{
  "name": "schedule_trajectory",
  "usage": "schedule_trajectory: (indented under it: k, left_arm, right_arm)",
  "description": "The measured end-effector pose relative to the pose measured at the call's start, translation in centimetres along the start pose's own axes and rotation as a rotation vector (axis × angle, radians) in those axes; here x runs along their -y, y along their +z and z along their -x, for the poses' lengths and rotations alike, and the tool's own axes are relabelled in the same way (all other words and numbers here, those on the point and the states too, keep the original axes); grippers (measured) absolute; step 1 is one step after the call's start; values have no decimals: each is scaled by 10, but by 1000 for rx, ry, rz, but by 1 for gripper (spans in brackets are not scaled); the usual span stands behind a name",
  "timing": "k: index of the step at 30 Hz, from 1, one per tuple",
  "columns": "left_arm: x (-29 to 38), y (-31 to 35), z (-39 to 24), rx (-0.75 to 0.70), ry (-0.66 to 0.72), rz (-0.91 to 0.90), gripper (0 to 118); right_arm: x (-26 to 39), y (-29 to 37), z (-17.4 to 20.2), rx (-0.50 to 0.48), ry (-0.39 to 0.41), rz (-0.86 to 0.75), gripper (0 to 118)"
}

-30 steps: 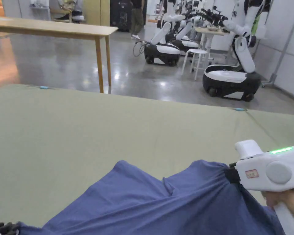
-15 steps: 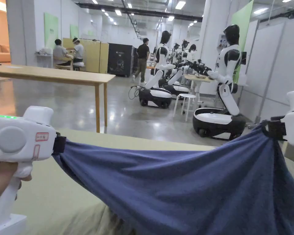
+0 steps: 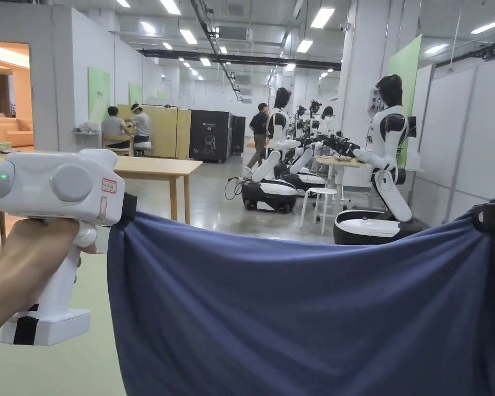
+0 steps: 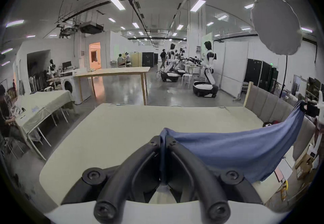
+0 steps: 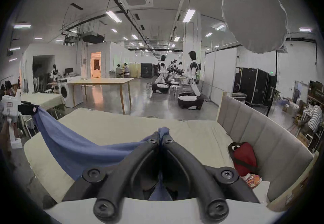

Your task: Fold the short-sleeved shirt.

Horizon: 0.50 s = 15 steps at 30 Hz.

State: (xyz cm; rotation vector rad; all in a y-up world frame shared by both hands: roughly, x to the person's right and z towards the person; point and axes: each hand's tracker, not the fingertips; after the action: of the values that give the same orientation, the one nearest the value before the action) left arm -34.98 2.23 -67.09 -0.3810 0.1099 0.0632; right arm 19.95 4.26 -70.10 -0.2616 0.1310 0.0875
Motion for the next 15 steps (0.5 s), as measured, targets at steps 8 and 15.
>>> schedule_trajectory:
  k: [8,15]
  left_arm:
    - [-13,-19,5,-40,-15,9,2]
    - [-56,-58,-3,-107,-58,-15,2]
  right_arm:
    - [-12,-30,3,-3,-8,6,2]
    - [-50,-82,12,25,20,12,2]
